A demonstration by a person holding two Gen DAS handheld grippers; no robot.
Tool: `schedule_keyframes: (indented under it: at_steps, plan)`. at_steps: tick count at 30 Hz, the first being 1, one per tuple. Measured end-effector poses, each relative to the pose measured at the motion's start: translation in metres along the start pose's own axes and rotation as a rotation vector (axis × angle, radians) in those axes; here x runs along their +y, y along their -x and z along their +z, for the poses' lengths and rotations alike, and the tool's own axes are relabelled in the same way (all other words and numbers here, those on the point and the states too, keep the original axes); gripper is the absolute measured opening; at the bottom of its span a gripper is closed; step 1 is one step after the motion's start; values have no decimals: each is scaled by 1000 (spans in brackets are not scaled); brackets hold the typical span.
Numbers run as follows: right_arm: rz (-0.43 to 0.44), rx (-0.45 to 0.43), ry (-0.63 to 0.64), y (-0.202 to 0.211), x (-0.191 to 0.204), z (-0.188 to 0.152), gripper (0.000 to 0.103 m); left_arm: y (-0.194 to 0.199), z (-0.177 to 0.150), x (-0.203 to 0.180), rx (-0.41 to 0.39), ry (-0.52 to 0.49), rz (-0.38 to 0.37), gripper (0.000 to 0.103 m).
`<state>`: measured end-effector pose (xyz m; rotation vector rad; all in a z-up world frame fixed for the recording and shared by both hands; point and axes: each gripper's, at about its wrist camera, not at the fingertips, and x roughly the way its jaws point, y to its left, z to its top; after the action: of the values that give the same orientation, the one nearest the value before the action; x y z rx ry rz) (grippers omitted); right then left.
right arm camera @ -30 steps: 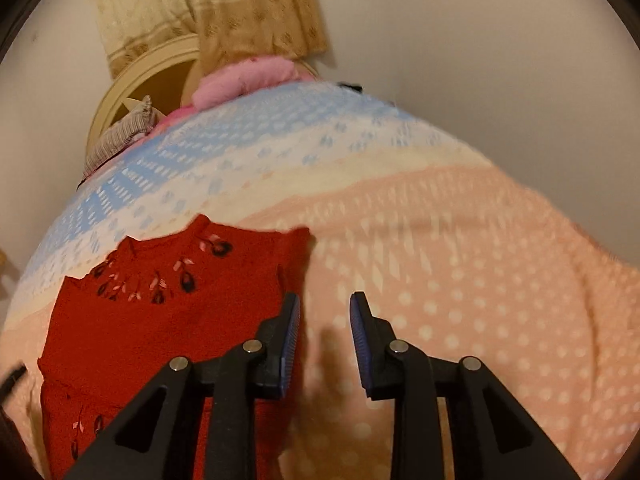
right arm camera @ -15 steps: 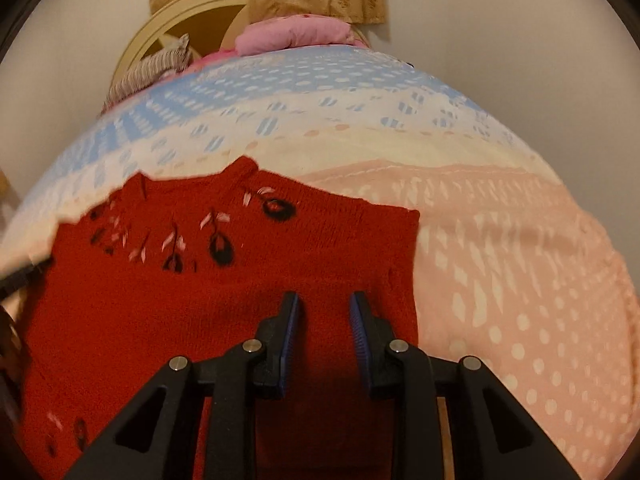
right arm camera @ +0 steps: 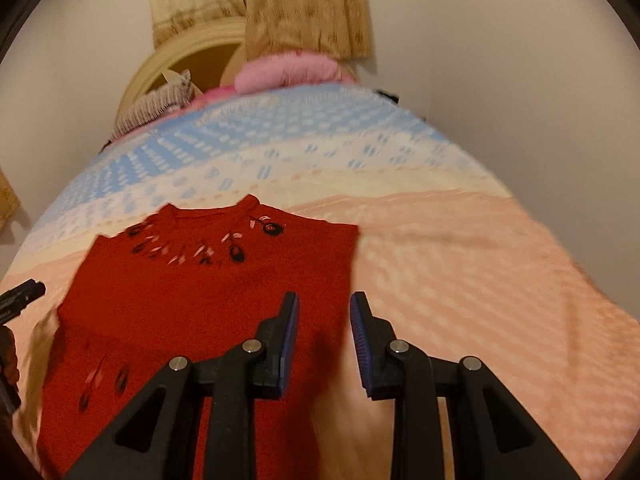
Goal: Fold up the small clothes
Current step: 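Move both tools to the sweater hem and close on it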
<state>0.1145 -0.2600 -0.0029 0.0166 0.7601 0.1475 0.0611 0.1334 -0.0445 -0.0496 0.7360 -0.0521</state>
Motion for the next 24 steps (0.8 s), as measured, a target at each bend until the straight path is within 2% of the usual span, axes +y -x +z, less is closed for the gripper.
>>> schedule_keyframes:
  at_steps: [2, 6, 11, 15, 19, 20, 24]
  plan:
    - [11, -11, 17, 35, -5, -14, 27, 30, -21, -3, -15, -58, -39, 88]
    - [19, -1, 60, 102, -9, -56, 28, 73, -68, -14, 1, -86, -145, 88]
    - [128, 79, 54, 150, -9, -112, 44, 91, -101, -33, 53, -85, -255, 88]
    - [211, 144, 20, 156, -9, -153, 45, 99, -114, -51, 51, -82, -291, 88]
    - [270, 230, -29, 139, -5, -193, 45, 106, -111, -59, 46, -21, -389, 88]
    - [287, 254, -41, 135, -2, -204, 45, 107, -111, -62, 44, -17, -406, 91]
    - [299, 307, -8, 123, 14, -225, 45, 97, -107, -76, 64, -8, -414, 95]
